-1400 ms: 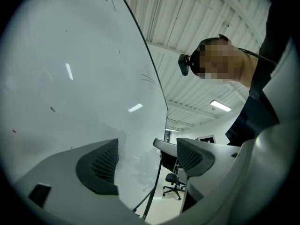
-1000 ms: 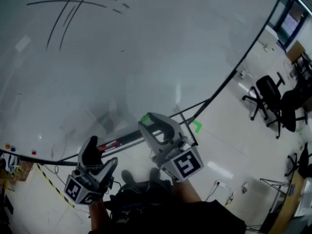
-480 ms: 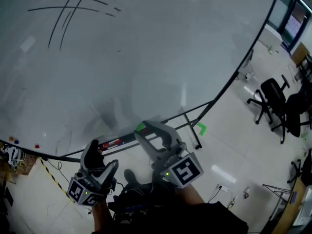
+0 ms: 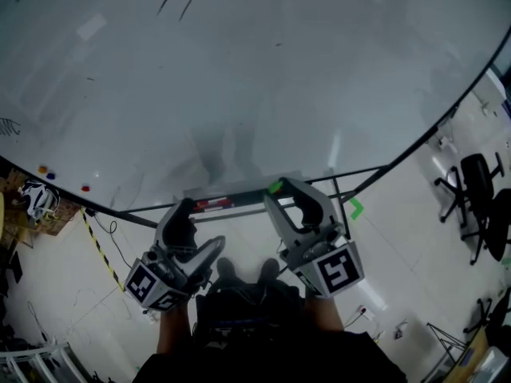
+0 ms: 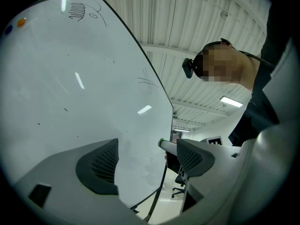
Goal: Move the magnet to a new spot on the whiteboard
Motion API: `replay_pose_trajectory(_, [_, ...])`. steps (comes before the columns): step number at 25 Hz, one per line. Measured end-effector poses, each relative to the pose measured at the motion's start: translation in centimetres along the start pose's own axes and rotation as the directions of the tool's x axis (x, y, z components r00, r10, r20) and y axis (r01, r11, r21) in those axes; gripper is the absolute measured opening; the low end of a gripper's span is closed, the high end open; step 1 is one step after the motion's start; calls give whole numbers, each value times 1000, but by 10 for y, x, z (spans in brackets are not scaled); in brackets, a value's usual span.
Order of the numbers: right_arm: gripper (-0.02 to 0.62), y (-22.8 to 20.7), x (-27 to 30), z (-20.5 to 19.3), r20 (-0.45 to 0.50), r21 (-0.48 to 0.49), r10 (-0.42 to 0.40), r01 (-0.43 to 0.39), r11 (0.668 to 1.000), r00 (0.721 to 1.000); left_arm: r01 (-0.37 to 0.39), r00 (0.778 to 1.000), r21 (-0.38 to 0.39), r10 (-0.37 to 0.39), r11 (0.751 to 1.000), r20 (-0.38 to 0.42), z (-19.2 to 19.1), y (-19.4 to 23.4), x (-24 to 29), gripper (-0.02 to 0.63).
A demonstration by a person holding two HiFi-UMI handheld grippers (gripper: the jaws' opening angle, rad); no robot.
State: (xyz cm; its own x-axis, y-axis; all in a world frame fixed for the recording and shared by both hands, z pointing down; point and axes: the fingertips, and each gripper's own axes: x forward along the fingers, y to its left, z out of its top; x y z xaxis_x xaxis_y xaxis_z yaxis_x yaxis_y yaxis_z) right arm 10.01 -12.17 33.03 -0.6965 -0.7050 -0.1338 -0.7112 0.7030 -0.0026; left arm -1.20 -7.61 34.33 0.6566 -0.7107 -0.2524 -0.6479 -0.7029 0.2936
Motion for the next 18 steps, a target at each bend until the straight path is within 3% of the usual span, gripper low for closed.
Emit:
replay_pose_trajectory(5, [152,12,11,7,7,-33,-17,17,999,1000,22,1000,19,-22,1000,13,10,10,-10,383])
replay_pose_trajectory(18, [152,41,67,2,-59,-155,-99,89,984,993,65,994,-15,-64,998,88,44,59,-51,383])
